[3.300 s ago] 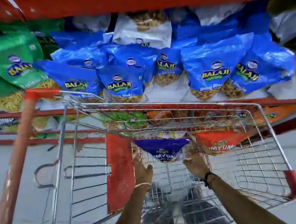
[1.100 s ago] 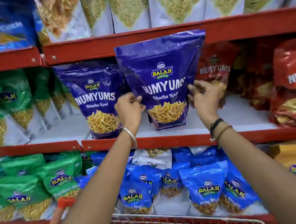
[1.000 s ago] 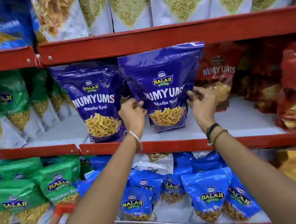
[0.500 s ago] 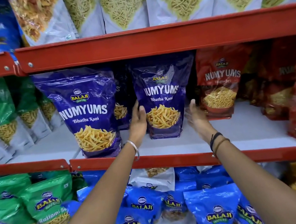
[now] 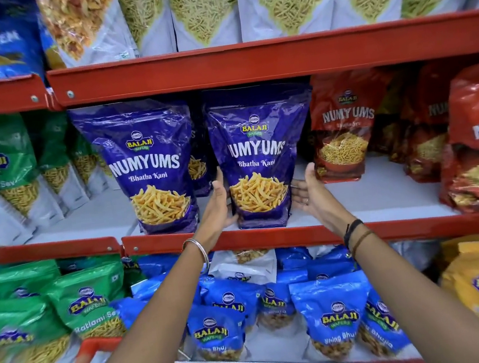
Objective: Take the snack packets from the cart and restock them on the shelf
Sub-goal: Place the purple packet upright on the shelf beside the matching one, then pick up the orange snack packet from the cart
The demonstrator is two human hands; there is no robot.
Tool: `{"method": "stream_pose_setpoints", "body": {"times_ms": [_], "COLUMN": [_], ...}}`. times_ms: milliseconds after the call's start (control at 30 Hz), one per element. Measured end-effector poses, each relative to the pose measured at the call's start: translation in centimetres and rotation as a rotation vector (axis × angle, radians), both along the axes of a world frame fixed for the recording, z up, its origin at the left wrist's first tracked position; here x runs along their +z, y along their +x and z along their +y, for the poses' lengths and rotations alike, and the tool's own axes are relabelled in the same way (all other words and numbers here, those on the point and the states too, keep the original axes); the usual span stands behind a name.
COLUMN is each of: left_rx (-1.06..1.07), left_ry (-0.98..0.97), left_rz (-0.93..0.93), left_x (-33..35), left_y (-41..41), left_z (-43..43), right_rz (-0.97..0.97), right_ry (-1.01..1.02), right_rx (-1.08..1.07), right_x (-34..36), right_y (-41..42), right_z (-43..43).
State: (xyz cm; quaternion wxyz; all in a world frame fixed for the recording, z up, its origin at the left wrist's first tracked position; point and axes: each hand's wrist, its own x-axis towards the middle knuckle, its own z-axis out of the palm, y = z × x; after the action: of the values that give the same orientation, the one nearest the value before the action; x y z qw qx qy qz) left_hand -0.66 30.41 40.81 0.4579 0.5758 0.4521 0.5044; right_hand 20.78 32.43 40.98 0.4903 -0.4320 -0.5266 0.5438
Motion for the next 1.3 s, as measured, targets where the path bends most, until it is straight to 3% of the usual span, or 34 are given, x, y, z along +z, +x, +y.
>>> {"method": "stream_pose_setpoints", "body": {"times_ms": [267,367,467,567,733,833,1000,1033,1133,1300], "left_rx": [0.025,0.179,0.339,0.261,0.091,0.079,0.043,0.036,-0.014,-0.133], "left_ry": [0.024,0.135,0.317,0.359,0.160,-0.025,-0.367,-0.416,-0.565,-0.741], "left_rz": [0.043,0.117,0.019,-0.053,0.029,0.096,0.228,0.263,0.344,0.341], "left_x": [0.4,0.1,-1.6,-5.4,-15.0,-20.8,-29.5,-31.1,-35.9,-42.4], "left_y": [-0.5,0.4,2.1,3.9,6.1,7.2,9.3,9.9,11.9,15.6], "left_z": [-3.5,-5.1,-8.4,-12.6,-18.7,-21.1,-23.4,-23.6,-23.8,-23.8], "right_rz": [-0.117,-0.135,-0.026,0.066,-0.131,-0.224,-0.341,-0.444,-0.725,-0.622], "right_ry": [0.005,0.024,0.093,0.083,-0.176,-0.321,-0.937,-0.980,-0.911,-0.728], "right_rx": [0.037,-0.063,-0.196,-0.173,-0.079,-0.190,-0.104,-0.091,-0.131,-0.162], "right_x": [0.9,0.9,-0.2,-3.1,-12.4,-19.4,-29.3,-31.4,-36.1,-40.4], "right_y": [0.1,0.0,0.9,2.6,6.7,10.1,14.2,14.9,16.2,17.0], "right_z": [-3.7,-5.5,-9.3,-14.8,-23.6,-28.2,-31.0,-31.0,-30.1,-28.0]}}
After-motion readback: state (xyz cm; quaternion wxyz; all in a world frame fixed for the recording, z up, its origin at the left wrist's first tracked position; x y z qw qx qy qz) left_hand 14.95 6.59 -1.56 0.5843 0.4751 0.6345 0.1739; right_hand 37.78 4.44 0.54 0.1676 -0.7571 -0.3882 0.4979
